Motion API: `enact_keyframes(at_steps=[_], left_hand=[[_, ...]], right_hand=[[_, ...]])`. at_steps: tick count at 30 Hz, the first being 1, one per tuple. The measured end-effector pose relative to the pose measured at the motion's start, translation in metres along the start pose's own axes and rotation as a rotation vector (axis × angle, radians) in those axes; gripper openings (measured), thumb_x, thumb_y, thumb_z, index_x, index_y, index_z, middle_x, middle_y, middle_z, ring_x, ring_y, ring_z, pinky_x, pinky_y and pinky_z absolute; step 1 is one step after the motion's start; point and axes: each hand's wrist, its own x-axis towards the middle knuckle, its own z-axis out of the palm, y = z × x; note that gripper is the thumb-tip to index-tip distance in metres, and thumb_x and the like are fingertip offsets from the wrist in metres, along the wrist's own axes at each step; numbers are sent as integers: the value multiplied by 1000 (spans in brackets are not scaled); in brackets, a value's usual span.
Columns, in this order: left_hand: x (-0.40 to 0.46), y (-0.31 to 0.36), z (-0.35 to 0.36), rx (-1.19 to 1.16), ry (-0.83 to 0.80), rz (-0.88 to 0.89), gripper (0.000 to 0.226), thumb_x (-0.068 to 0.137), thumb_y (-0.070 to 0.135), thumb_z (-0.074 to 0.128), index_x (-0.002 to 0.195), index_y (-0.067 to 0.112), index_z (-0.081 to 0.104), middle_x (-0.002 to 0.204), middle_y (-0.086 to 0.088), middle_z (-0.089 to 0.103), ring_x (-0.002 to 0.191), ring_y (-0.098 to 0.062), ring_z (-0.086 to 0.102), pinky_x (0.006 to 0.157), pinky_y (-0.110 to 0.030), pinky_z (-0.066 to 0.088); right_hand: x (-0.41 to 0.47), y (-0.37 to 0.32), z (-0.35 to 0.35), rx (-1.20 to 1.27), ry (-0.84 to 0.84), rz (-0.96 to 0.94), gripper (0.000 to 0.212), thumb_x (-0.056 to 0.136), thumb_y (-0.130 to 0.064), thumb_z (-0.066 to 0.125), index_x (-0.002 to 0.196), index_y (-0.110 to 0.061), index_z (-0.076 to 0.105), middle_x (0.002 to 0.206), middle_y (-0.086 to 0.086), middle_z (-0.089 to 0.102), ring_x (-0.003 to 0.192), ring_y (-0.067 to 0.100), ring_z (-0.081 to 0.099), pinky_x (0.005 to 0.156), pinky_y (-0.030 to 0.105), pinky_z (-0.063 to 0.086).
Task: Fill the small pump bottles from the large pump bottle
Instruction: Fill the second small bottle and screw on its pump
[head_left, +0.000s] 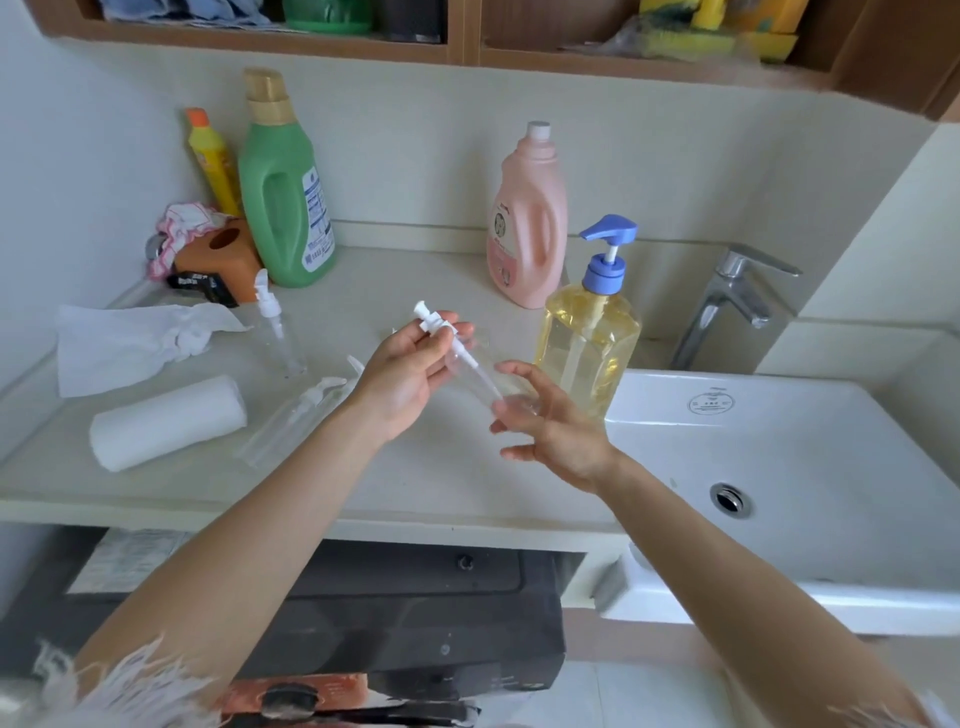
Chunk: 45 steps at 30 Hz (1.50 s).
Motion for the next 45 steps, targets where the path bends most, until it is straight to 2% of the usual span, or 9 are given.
enact_keyframes(at_steps=[9, 12, 15, 19, 22, 26, 32, 36, 45], left_hand=[[1, -9, -12, -18, 40, -31, 15, 99, 6, 43, 106, 14, 55, 103, -1, 67, 92, -12, 66, 76, -20, 54], [1, -12, -14, -1, 30, -40, 17, 100, 7, 43, 109, 15, 55, 108, 0, 66, 102, -14, 63, 84, -22, 54], [1, -13, -16, 5, 19, -48, 17, 100, 8, 42, 109, 16, 55, 111, 2, 65, 106, -16, 61, 89, -23, 52], [1, -15, -19, -5, 4, -46, 17, 99, 7, 43, 109, 15, 55, 112, 1, 65, 106, -18, 62, 89, -23, 52], [0, -17, -25, 19, -10, -56, 17, 98, 7, 45, 107, 16, 56, 112, 0, 65, 110, -22, 58, 90, -27, 51], [-2, -17, -31, 95, -39, -56, 16, 97, 9, 47, 106, 18, 56, 115, 1, 65, 110, -22, 58, 97, -36, 47], [-2, -14, -44, 129, -29, -72, 17, 97, 8, 48, 108, 18, 57, 111, 3, 67, 95, -17, 68, 87, -31, 52], [-2, -7, -55, 66, 5, -99, 17, 97, 8, 47, 108, 17, 57, 110, 1, 67, 90, -18, 70, 84, -29, 54], [32, 34, -83, 214, 98, 17, 12, 99, 12, 48, 106, 15, 57, 96, -1, 67, 79, -12, 71, 83, -26, 56]], right_hand=[[2, 8, 4, 12, 20, 37, 23, 97, -30, 55, 119, -26, 54, 88, 5, 61, 81, 18, 59, 66, 27, 52], [4, 13, 3, -46, 60, -13, 30, 87, -18, 69, 111, -29, 53, 89, 5, 53, 82, 15, 56, 69, 25, 51], [3, 12, 6, 66, 1, 88, 33, 91, -41, 57, 121, -27, 51, 87, 4, 63, 78, 16, 59, 63, 27, 49], [6, 19, 6, -45, 54, 29, 36, 86, -16, 70, 116, -25, 53, 92, 5, 57, 83, 16, 57, 69, 25, 50], [7, 18, 10, 8, 3, 94, 26, 93, -32, 60, 117, -24, 52, 90, 5, 65, 81, 15, 59, 67, 28, 49], [14, 23, 13, -169, 60, 8, 40, 84, -15, 74, 112, -32, 51, 91, 3, 58, 83, 14, 56, 76, 30, 47], [23, 20, 27, -234, 0, 115, 36, 96, -33, 56, 130, -29, 45, 90, -3, 66, 88, 14, 61, 73, 25, 48], [32, 28, 32, -434, 36, 81, 15, 81, -17, 76, 81, -20, 61, 70, -6, 44, 62, 4, 45, 56, 11, 35], [36, 35, 11, -636, 320, 131, 52, 74, -22, 83, 121, -20, 62, 105, -8, 60, 94, 7, 54, 63, 10, 38]])
